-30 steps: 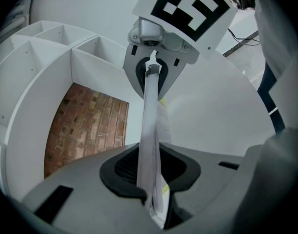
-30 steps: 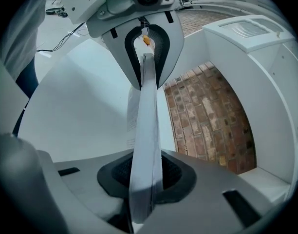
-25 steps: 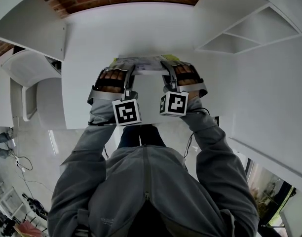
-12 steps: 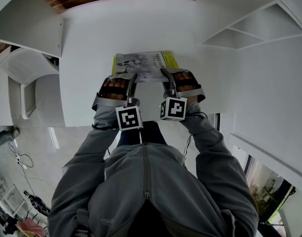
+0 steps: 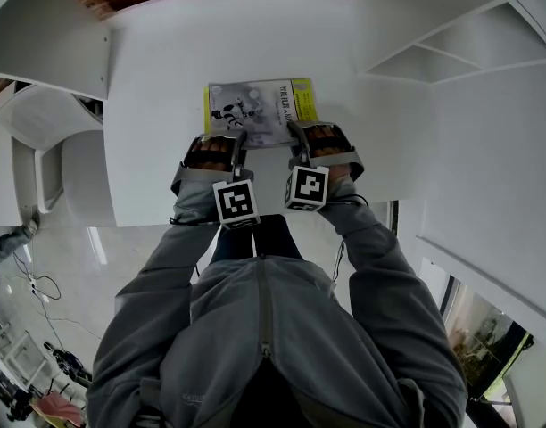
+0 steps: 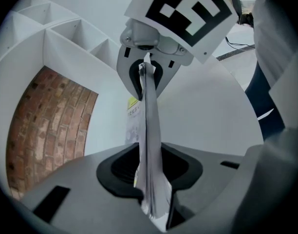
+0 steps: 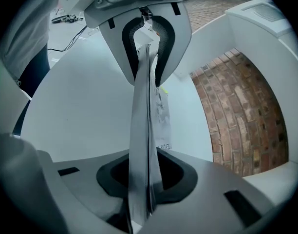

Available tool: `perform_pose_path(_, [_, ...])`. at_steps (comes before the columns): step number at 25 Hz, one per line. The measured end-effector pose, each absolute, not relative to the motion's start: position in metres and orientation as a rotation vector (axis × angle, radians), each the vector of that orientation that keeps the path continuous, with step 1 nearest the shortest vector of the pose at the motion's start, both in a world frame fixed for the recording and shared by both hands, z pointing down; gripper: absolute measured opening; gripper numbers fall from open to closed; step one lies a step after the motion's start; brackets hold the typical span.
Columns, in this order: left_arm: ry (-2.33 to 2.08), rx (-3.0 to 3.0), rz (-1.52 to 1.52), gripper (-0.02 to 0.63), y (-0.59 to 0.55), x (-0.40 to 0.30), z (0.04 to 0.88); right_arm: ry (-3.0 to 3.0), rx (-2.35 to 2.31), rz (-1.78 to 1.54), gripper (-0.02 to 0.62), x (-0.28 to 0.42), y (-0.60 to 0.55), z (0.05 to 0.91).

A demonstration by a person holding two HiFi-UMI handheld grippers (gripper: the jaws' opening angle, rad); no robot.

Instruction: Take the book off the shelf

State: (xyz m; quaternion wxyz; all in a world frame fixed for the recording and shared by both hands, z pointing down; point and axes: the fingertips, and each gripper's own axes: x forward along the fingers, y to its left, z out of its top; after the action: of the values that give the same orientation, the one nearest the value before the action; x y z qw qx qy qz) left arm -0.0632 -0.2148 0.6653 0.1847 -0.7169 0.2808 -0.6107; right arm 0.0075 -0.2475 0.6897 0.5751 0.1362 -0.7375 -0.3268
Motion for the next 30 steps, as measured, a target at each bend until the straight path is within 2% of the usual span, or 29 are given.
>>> perform_pose_path(14, [0.756, -2.08, -1.778, 0.176, -0.204, -0.064, 0.685, -1.737, 0.282, -0.735, 0.148, 0.009, -0.237, 0.709])
perform_pose_path(30, [0.745, -2.111, -1.781, 0.184, -0.193, -0.066, 0.69, -1.744, 0.275, -0.708, 0.17, 0.015, -0.219, 0.711])
